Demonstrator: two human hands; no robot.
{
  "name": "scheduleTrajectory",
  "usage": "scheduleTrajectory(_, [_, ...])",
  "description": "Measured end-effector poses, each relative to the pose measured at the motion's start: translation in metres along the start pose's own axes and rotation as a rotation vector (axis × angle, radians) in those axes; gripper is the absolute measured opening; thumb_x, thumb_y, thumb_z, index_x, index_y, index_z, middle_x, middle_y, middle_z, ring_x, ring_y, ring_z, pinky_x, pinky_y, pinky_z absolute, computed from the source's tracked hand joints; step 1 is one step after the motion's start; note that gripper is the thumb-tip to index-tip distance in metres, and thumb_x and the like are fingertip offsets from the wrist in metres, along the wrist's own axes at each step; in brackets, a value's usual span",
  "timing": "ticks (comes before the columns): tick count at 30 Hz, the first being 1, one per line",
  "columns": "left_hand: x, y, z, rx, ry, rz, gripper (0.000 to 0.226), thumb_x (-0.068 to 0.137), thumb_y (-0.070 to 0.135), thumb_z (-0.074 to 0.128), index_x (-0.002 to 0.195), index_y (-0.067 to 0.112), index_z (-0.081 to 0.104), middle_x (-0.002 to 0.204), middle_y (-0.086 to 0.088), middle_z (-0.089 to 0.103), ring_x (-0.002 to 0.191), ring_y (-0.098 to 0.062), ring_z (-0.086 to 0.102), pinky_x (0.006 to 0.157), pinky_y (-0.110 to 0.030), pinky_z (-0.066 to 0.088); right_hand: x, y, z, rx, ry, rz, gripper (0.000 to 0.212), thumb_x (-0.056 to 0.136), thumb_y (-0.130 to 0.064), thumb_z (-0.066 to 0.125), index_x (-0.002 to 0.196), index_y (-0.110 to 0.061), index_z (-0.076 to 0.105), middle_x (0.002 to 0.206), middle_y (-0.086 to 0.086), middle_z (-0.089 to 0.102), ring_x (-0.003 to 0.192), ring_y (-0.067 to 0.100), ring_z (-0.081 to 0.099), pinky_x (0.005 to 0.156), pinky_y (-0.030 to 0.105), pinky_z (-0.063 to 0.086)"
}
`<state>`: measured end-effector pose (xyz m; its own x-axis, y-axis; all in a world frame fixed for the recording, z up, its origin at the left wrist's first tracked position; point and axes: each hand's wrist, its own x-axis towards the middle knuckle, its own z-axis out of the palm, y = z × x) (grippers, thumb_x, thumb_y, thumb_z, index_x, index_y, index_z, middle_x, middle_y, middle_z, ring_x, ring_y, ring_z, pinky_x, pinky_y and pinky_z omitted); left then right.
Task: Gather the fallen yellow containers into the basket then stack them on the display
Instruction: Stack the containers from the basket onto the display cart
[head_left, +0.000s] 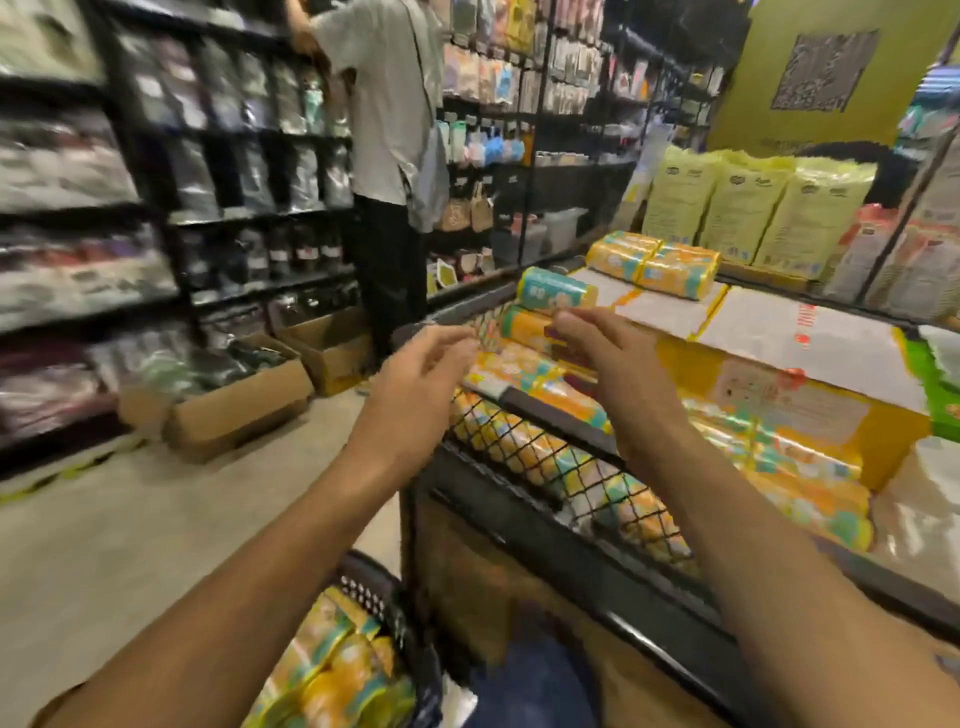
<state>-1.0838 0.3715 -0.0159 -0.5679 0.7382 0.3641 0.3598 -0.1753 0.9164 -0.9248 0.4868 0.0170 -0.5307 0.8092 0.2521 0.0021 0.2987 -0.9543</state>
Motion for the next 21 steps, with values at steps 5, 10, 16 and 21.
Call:
scheduleTrajectory(5, [-0.082,-0.064,-0.098,0.045,0.228,-0.128,0.041,0.089,0.056,0.054,0.119,0.033,0.069,0.119,0.010,0.072,0.114,-0.005,0.065,0.094,-0.027,0.049,-0.041,0.041,0.123,0.077,-0.287,0.081,0.026,0.094,-0.044,0.070,0.117,-0.034,0.072,0.113,-0.012,0.075,0.106,0.002,0.069,0.088,0.028,0.052])
scheduleTrajectory(10, [-0.157,-0.149,-0.156,0.107,0.402,-0.378,0.036,0.094,0.048,0.057,0.123,0.028,0.067,0.120,0.011,0.070,0.114,-0.002,0.064,0.100,-0.029,0.049,-0.080,0.123,0.220,0.047,-0.466,0.206,0.033,0.097,-0.028,0.071,0.129,-0.025,0.067,0.120,-0.006,0.072,0.106,-0.001,0.068,0.080,0.008,0.048])
scheduleTrajectory(16, [-0.252,-0.249,-0.187,0.262,0.503,-0.758,0.025,0.104,0.034,0.056,0.128,0.024,0.060,0.122,0.008,0.063,0.120,-0.013,0.060,0.097,-0.029,0.046,-0.123,0.238,0.290,-0.154,-0.593,0.412,0.042,0.094,-0.033,0.074,0.132,-0.018,0.061,0.124,0.004,0.067,0.118,0.018,0.064,0.095,0.031,0.050])
scheduleTrajectory(21, [-0.320,-0.324,-0.194,0.504,0.390,-1.179,0.067,0.091,0.060,0.049,0.142,0.016,0.049,0.136,-0.010,0.061,0.119,-0.032,0.061,0.097,-0.044,0.052,-0.148,0.313,0.305,-0.453,-0.630,0.531,0.068,0.092,-0.043,0.075,0.149,-0.017,0.048,0.143,0.002,0.055,0.132,0.021,0.053,0.101,0.034,0.046])
